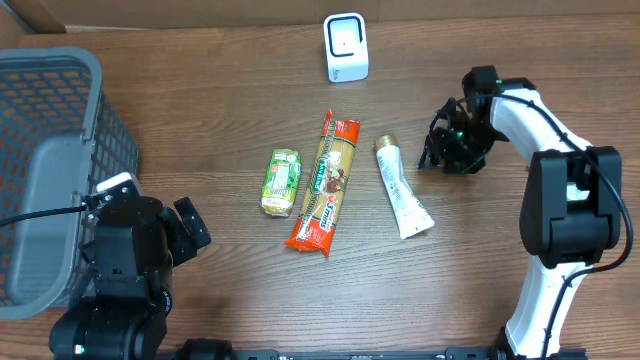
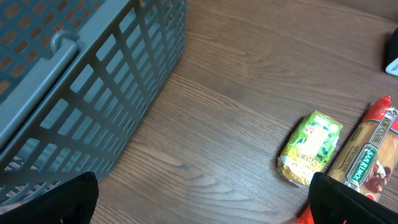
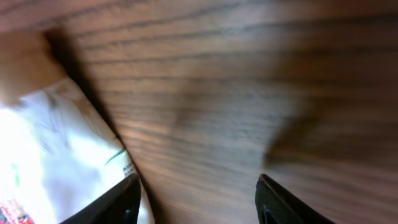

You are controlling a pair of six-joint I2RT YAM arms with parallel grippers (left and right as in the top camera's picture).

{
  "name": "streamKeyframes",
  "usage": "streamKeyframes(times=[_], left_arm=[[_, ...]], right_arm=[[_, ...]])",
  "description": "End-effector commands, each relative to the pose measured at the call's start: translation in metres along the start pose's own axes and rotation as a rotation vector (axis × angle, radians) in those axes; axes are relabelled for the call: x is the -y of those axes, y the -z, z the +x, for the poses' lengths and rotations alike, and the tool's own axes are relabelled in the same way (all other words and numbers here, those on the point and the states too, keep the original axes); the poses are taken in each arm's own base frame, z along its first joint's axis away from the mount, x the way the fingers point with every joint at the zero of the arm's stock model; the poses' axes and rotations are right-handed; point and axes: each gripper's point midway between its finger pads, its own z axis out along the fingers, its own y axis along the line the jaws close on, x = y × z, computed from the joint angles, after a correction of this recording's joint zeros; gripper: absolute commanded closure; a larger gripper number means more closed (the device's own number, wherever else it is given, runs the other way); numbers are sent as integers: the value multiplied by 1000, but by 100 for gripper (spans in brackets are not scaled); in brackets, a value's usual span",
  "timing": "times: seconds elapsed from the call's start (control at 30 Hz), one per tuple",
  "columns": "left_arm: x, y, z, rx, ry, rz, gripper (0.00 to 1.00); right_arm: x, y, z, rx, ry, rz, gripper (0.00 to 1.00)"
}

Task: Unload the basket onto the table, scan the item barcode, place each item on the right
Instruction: 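Move the right gripper to the white tube at table centre, then grasp the white tube with the right gripper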

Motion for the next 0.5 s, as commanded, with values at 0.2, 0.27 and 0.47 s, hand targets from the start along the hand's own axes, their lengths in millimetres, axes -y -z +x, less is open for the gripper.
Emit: streamKeyframes(times=[0.2, 0.27, 0.47], left_arm=[[-3, 0, -1, 7, 23, -13, 0], [-3, 0, -1, 7, 23, -13, 0], [-3, 0, -1, 7, 23, -13, 0]], right_arm=[[-71, 69, -7, 61, 193, -169, 96], [-90, 67, 2, 36, 250, -238, 96], [-108, 42, 20, -23, 313, -245, 96]])
